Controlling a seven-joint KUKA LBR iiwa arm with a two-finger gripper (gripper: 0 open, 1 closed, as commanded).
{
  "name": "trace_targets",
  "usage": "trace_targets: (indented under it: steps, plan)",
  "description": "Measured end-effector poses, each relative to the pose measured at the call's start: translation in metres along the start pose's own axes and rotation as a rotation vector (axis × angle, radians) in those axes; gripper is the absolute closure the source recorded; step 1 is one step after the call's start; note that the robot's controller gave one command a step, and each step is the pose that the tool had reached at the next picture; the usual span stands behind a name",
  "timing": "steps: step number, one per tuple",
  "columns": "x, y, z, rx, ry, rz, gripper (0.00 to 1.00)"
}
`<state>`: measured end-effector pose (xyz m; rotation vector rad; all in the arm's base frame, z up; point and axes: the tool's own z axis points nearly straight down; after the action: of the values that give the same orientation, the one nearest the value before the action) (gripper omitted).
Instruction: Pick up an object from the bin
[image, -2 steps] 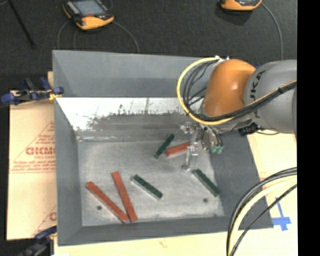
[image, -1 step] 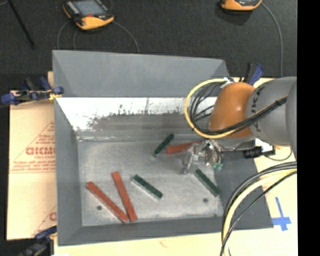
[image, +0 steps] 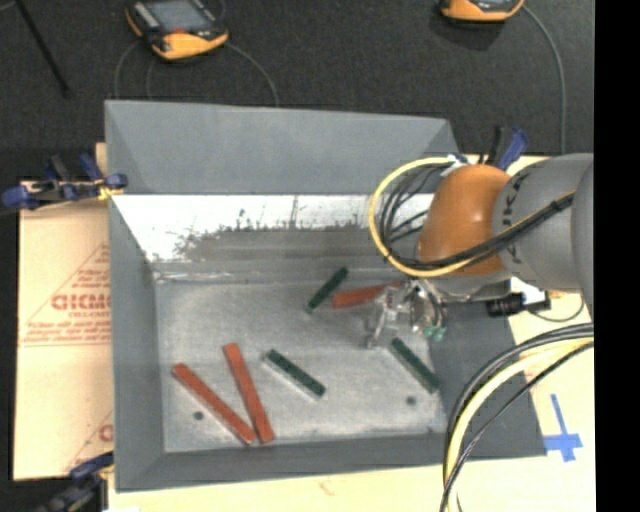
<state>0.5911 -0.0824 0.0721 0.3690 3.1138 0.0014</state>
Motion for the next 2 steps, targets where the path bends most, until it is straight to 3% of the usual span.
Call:
trace_targets:
  steps: [1,2]
  plan:
    - [-0.0537,-0.0233,-0.1084,0.000,0.002,0.023,1.00]
    - [-0.0537,-0.0233,-0.1083,0.000,0.002,0.023,1.00]
